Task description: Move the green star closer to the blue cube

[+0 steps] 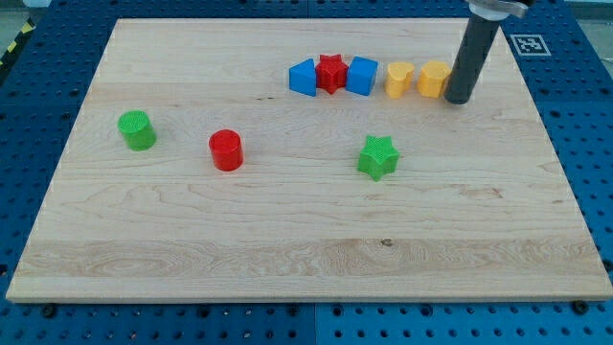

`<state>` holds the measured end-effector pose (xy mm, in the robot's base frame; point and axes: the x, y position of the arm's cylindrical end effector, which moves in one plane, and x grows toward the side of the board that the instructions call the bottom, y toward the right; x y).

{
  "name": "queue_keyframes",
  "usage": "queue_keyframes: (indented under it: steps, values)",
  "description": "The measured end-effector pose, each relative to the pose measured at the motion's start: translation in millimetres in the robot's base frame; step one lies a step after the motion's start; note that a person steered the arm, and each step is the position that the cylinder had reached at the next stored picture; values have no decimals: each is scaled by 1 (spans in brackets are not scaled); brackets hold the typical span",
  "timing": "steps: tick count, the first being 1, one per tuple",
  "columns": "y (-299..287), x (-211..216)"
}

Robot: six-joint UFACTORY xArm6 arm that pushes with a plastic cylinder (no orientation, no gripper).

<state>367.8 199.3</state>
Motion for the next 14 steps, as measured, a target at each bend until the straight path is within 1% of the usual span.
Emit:
queue_keyframes:
  steps: [1, 2, 3, 4, 5, 6, 7, 8, 9, 10, 11, 12, 13, 14]
  values:
    - [2, 28]
    - [-20, 46]
    - [-20, 96]
    - [-22, 137]
    - [-58, 143]
    - [-96, 131]
    - [-109, 104]
    - [-109, 132]
    - [-119, 128]
    - [-137, 89]
    - [-139, 66]
    - [-155, 88]
    - [-188, 84]
    - [-177, 64]
